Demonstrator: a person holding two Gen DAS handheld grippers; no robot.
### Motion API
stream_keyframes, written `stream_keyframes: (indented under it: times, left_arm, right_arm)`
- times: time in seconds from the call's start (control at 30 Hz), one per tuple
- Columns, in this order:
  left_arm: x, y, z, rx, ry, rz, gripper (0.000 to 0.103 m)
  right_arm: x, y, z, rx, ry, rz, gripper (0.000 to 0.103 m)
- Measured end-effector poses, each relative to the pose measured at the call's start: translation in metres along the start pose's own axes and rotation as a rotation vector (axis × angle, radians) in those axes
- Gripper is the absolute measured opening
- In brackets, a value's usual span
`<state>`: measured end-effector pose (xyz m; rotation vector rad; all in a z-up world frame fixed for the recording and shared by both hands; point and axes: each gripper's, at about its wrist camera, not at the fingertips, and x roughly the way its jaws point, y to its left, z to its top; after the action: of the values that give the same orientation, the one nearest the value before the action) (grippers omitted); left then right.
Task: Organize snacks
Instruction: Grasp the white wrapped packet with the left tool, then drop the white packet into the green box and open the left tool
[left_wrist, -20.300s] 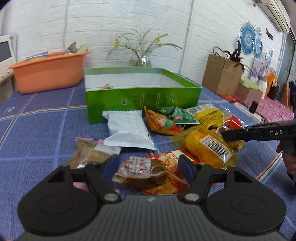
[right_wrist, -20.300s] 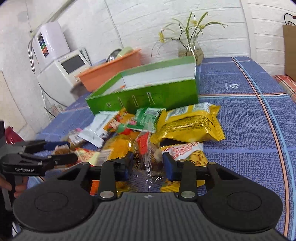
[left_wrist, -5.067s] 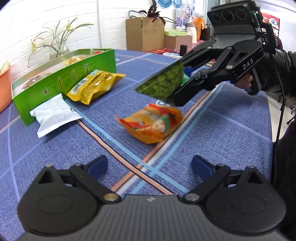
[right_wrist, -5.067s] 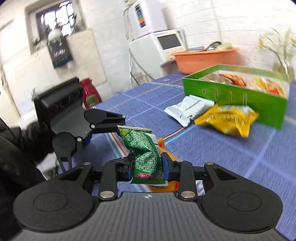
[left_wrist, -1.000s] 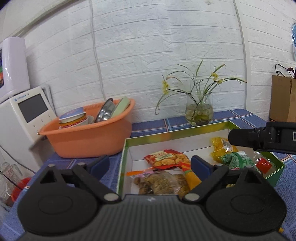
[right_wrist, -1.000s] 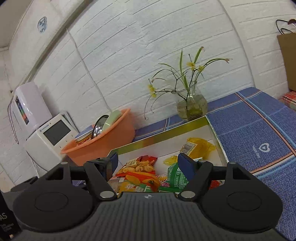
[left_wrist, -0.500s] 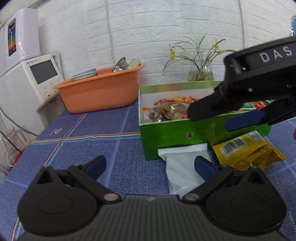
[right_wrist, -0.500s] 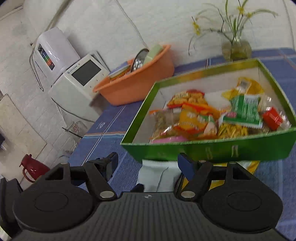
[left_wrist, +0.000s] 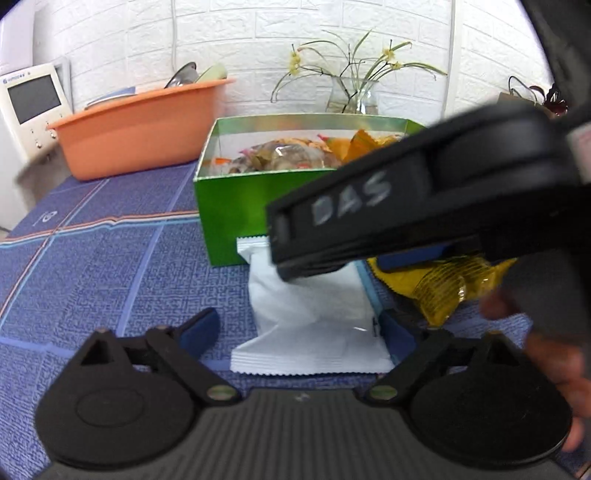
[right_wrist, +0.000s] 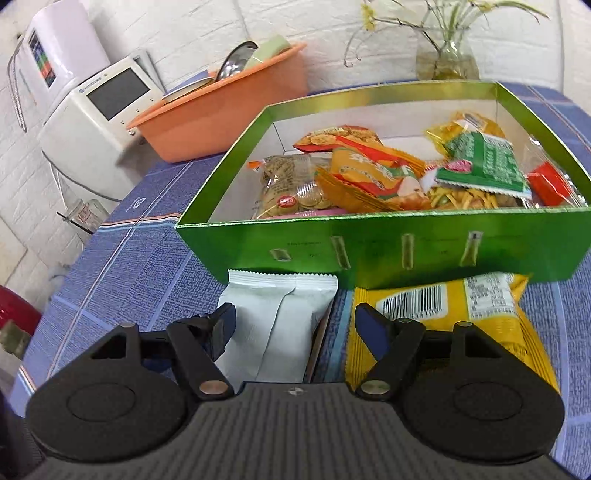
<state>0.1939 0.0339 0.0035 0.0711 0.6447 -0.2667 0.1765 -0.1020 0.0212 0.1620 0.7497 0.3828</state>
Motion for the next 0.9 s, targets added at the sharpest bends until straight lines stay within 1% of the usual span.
stream_keyframes:
  times: [0.07,0.1,0.13,0.17,0.2,0.23,0.27,0.33,0.37,0.4,0.43,0.47,0.53,0.57,0.67,0.8,0.9]
  left_arm:
    - [-0.003,-0.001,0.000,0.001,-0.003,-0.015,0.071]
    - [-0.003,-0.002,-0.001,0.001,-0.003,-0.017,0.071]
    - [-0.003,-0.002,-0.001,0.004,-0.004,-0.019,0.071]
    - [-0.003,-0.003,-0.002,0.005,-0.006,-0.024,0.067]
    - [-0.002,-0.003,-0.001,0.000,-0.004,-0.025,0.066]
    - [-0.002,-0.002,-0.001,0.000,-0.006,-0.026,0.066]
    - [-0.003,0.000,-0.001,0.003,-0.008,-0.026,0.065]
    - [-0.002,0.001,-0.001,0.002,-0.015,-0.021,0.065]
    - [-0.002,0.001,-0.001,0.002,-0.016,-0.020,0.064]
    - [-0.002,0.001,-0.001,0.004,-0.017,-0.019,0.064]
    - [-0.002,0.001,-0.001,0.006,-0.017,-0.016,0.064]
    - [-0.004,-0.001,0.000,0.007,-0.016,-0.012,0.064]
    - [-0.008,-0.001,0.001,0.010,-0.010,-0.006,0.063]
    - [-0.012,-0.001,0.003,0.013,-0.021,-0.004,0.063]
    - [-0.037,-0.004,0.009,0.026,-0.105,0.016,0.063]
    - [-0.079,-0.011,0.017,0.044,-0.249,0.046,0.063]
    - [-0.098,-0.016,0.023,0.054,-0.313,0.046,0.063]
  right_arm:
    - [0.003,0.002,0.001,-0.014,0.014,0.038,0.103]
    - [0.002,0.003,0.001,-0.014,0.020,0.058,0.101]
    - [0.002,0.003,0.003,-0.010,0.030,0.087,0.083]
    - [0.003,0.003,0.005,-0.005,0.048,0.101,0.080]
    - [0.004,0.002,0.006,0.000,0.056,0.104,0.080]
    - [0.005,0.001,0.006,0.008,0.066,0.110,0.082]
    - [0.008,-0.002,0.006,0.025,0.071,0.127,0.088]
    - [0.011,-0.005,0.003,0.030,0.044,0.165,0.092]
    - [0.012,-0.005,0.002,0.017,0.035,0.167,0.092]
    - [0.012,-0.004,0.001,0.005,0.026,0.164,0.091]
    - [0.011,-0.002,-0.001,-0.010,0.015,0.150,0.085]
    - [0.010,-0.001,-0.002,-0.012,0.007,0.153,0.080]
    - [0.007,0.000,-0.004,-0.011,-0.004,0.164,0.076]
    - [0.004,-0.001,-0.002,-0.008,-0.012,0.170,0.075]
    - [-0.018,0.003,0.003,-0.005,-0.077,0.215,0.073]
    - [-0.058,0.010,0.011,-0.057,-0.192,0.284,0.071]
    - [-0.081,0.012,0.014,-0.099,-0.258,0.304,0.070]
